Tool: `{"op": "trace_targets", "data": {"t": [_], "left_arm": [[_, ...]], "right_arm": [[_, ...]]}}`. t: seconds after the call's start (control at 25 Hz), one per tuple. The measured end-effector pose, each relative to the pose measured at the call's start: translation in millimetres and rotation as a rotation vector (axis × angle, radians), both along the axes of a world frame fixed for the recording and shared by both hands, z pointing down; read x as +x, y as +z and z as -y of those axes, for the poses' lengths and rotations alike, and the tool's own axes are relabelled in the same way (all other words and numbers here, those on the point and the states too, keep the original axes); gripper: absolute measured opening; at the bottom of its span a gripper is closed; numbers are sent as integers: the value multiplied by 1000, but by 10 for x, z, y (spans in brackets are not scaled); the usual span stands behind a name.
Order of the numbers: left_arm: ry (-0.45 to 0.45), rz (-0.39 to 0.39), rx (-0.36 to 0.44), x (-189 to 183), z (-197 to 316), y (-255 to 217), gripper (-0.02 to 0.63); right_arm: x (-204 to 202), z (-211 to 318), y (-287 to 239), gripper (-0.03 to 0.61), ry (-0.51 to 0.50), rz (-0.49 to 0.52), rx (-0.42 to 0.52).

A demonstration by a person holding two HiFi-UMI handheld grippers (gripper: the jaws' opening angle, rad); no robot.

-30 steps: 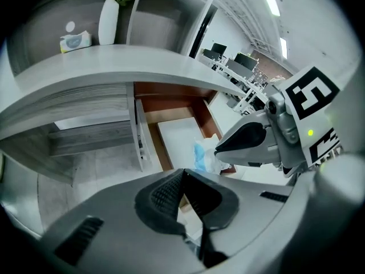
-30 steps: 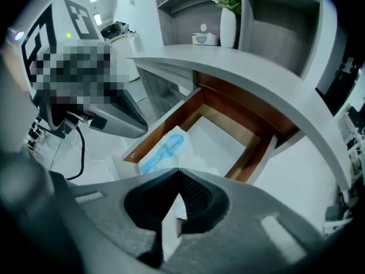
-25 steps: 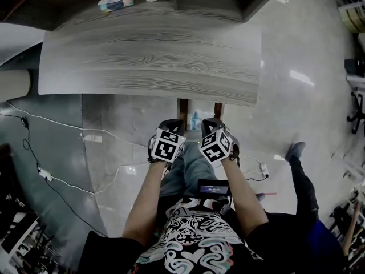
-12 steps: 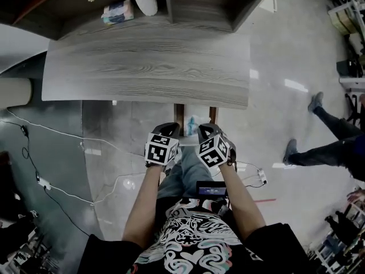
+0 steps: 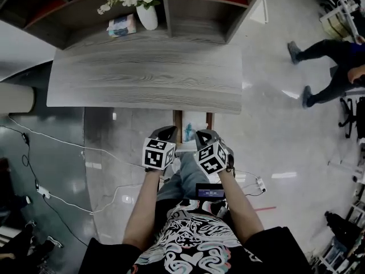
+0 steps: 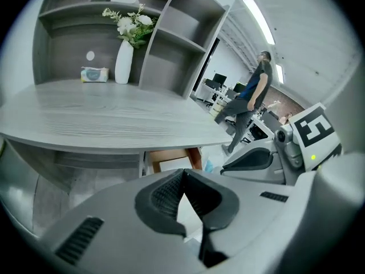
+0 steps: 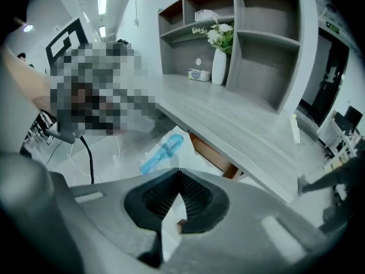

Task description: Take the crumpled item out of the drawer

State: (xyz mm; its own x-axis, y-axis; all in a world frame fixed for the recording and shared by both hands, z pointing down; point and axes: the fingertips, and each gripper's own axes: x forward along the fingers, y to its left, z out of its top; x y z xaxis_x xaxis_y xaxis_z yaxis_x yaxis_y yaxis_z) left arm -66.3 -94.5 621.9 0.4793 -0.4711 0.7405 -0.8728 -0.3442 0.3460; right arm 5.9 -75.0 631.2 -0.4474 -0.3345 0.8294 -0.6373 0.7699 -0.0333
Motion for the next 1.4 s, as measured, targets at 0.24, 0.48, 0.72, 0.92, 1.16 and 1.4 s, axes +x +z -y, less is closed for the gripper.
{"op": "trace_targets", "data": {"t": [0.24, 0.48, 0.72, 0.92, 1.16, 1.4], "left_arm": [[-20, -15, 38, -53, -9, -205, 6], [-33, -30, 69, -79, -29, -366, 7], [-33, -46, 120, -69, -33, -560, 6], [-29, -56, 161, -83, -37, -740, 6], [-38, -76, 195, -95, -90, -917, 7], [-38, -105, 243, -60, -111, -1127, 7]], "right_arm": [[37, 24, -224, 8, 40, 23, 38], [48, 22, -392, 8, 73, 43, 67], [61, 27, -591, 8, 103, 72, 122], [89, 2, -750, 8, 136, 92, 159], [146, -32, -951, 8, 214, 161, 182], [185, -102, -1110, 8, 257, 191, 203]]}}
